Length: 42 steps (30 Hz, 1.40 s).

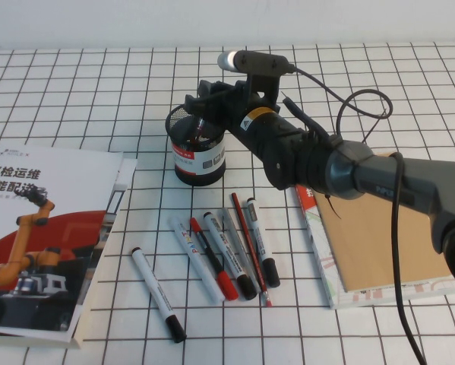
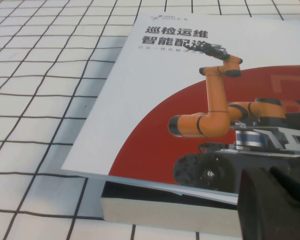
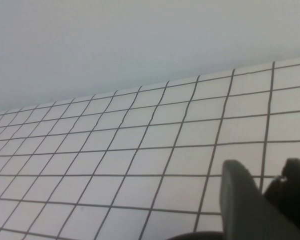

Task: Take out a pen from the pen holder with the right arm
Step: 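Take a marker out of the pen holder and lay it on the table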

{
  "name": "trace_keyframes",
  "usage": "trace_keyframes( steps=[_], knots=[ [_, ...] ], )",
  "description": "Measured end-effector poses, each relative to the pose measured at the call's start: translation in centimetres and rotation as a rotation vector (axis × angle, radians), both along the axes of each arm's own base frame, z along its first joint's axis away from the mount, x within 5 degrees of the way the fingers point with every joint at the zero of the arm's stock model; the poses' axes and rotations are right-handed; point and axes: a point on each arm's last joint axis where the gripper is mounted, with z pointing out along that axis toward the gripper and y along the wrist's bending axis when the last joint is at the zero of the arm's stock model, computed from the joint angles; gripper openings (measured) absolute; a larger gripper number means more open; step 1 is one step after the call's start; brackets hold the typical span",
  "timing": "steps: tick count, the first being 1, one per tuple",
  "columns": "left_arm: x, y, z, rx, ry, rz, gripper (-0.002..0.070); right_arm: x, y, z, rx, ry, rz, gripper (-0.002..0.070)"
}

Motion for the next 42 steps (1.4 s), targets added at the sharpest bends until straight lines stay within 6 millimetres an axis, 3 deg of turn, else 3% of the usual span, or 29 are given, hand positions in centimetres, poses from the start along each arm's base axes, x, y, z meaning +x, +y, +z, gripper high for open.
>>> trace_keyframes(
  steps=[6,24,36,42],
  knots=[
    [0.0,0.0,0.0,0.0,0.0,0.0,-0.0003,0.0,0.0,0.1,0.005,-0.008,-0.003,0.0064],
    [0.0,0.0,0.0,0.0,0.0,0.0,-0.0003,0.0,-0.1,0.6,0.012,-0.018,-0.003,0.0062],
    [0.0,0.0,0.0,0.0,0.0,0.0,-0.0003,-1.1,-0.4,5.3,-0.021,-0.075,0.044,0.0061],
    [0.0,0.0,0.0,0.0,0.0,0.0,-0.0003,-2.8,-1.2,10.3,-0.107,-0.139,0.094,0.0061]
  ],
)
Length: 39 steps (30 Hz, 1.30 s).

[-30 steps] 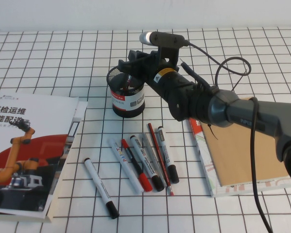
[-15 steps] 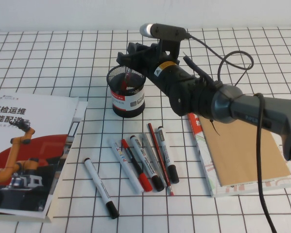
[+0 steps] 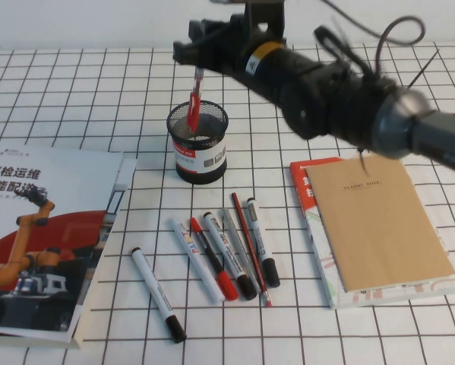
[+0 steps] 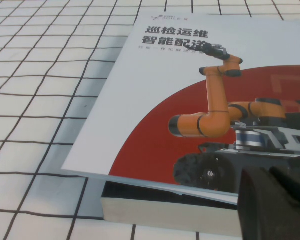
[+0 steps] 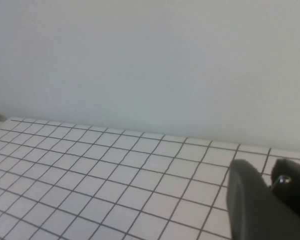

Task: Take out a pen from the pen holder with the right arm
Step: 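Take a marker out of the pen holder and lay it on the table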

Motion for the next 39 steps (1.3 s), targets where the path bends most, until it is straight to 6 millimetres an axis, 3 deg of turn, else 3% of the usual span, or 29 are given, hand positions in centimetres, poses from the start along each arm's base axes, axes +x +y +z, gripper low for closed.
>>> trace_keyframes(
  steps=[7,11,14,22,32,39],
  knots=[
    [0.0,0.0,0.0,0.0,0.0,0.0,-0.0003,-3.5,-2.4,6.7,-0.124,0.028,0.027,0.0061],
    [0.0,0.0,0.0,0.0,0.0,0.0,-0.0003,-5.8,-4.0,8.3,-0.211,0.167,0.035,0.0061],
    [0.0,0.0,0.0,0.0,0.0,0.0,-0.0003,-7.2,-4.6,8.3,-0.289,0.287,0.064,0.0061],
    [0.0,0.0,0.0,0.0,0.0,0.0,-0.0003,-10.1,-2.2,5.0,-0.402,0.583,0.281,0.0061],
    [0.0,0.0,0.0,0.0,0.0,0.0,-0.0003,-10.2,3.1,-3.2,-0.5,0.734,0.455,0.006],
    [0.0,0.0,0.0,0.0,0.0,0.0,-0.0003,-8.7,5.7,-6.0,-0.534,0.728,0.502,0.006]
  ],
)
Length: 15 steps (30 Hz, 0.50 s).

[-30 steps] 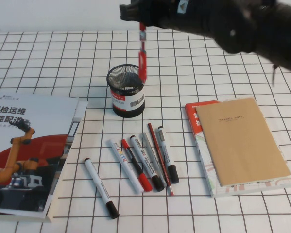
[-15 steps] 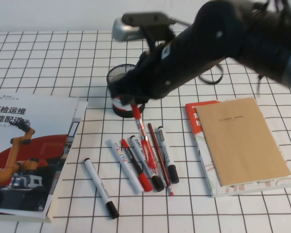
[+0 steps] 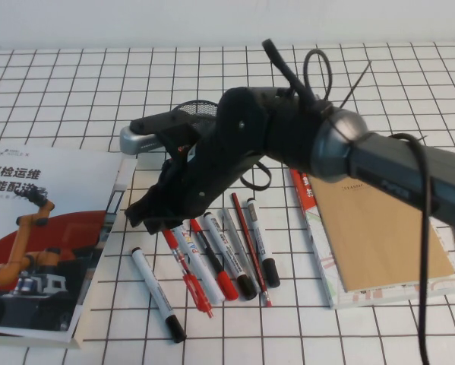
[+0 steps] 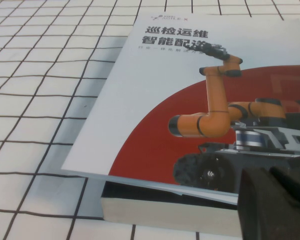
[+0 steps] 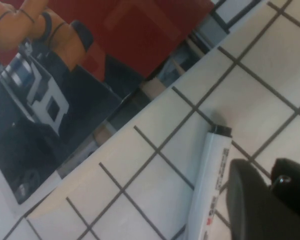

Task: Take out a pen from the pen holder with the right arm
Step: 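Take a marker out of the pen holder and lay it on the table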

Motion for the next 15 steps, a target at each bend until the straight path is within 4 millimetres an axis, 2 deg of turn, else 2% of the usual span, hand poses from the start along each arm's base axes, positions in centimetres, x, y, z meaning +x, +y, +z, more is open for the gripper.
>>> trace_keyframes(
  steps=[3,11,15],
  knots=[
    [0.0,0.0,0.0,0.0,0.0,0.0,-0.0003,0.7,0.8,-0.6,0.002,-0.006,0.011,0.006],
    [0.0,0.0,0.0,0.0,0.0,0.0,-0.0003,1.9,1.9,-4.1,-0.028,0.01,0.03,0.006],
    [0.0,0.0,0.0,0.0,0.0,0.0,-0.0003,2.2,2.1,-4.8,-0.028,0.003,0.027,0.006]
  ],
)
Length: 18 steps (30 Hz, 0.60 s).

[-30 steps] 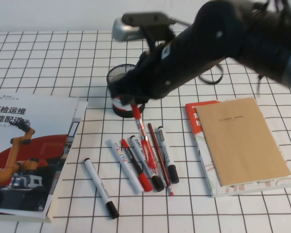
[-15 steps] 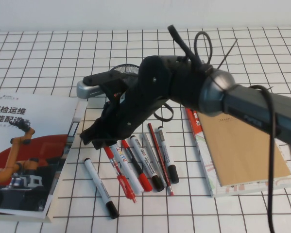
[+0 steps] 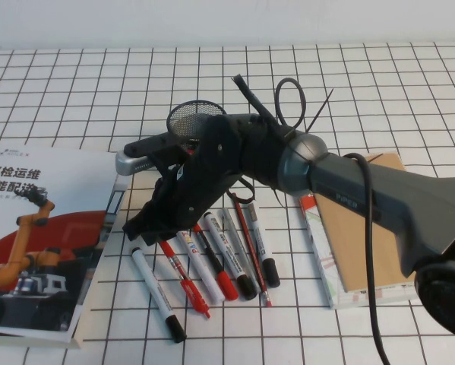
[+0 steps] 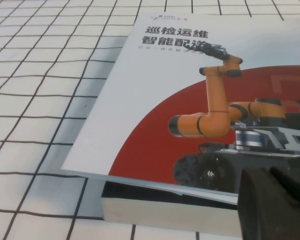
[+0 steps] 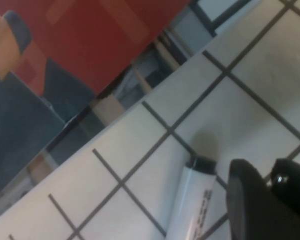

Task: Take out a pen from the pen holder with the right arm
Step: 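Take a marker out of the pen holder and lay it on the table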

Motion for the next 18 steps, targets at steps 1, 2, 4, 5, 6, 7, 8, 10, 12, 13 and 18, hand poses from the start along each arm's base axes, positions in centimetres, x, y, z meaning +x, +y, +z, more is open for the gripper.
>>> trace_keyframes(
  steps=[1,2,4,5,6,7,8,10,12,13,18],
  knots=[
    [0.0,0.0,0.0,0.0,0.0,0.0,-0.0003,0.05,0.03,-0.08,0.001,-0.002,-0.002,0.006],
    [0.0,0.0,0.0,0.0,0.0,0.0,-0.0003,0.12,0.07,0.02,0.007,-0.009,-0.005,0.006],
    [0.0,0.0,0.0,0.0,0.0,0.0,-0.0003,0.21,0.13,0.04,0.012,-0.017,-0.007,0.0071],
    [0.0,0.0,0.0,0.0,0.0,0.0,-0.0003,0.25,0.15,0.06,0.015,-0.021,-0.009,0.0084],
    [0.0,0.0,0.0,0.0,0.0,0.0,-0.0003,0.27,0.16,0.07,0.017,-0.023,-0.01,0.0106],
    [0.0,0.0,0.0,0.0,0.0,0.0,-0.0003,0.28,0.16,0.08,0.018,-0.024,-0.011,0.0129],
    [0.0,0.0,0.0,0.0,0.0,0.0,-0.0003,0.29,0.17,0.08,0.018,-0.025,-0.011,0.0159],
    [0.0,0.0,0.0,0.0,0.0,0.0,-0.0003,0.31,0.18,0.05,0.019,-0.026,-0.012,0.0208],
    [0.0,0.0,0.0,0.0,0.0,0.0,-0.0003,0.31,0.18,-0.03,0.017,-0.025,-0.012,0.0242],
    [0.0,0.0,0.0,0.0,0.0,0.0,-0.0003,0.32,0.18,-0.04,0.016,-0.026,-0.011,0.0252],
    [0.0,0.0,0.0,0.0,0.0,0.0,-0.0003,0.14,-0.16,0.58,0.003,-0.016,0.0,0.0257]
  ],
)
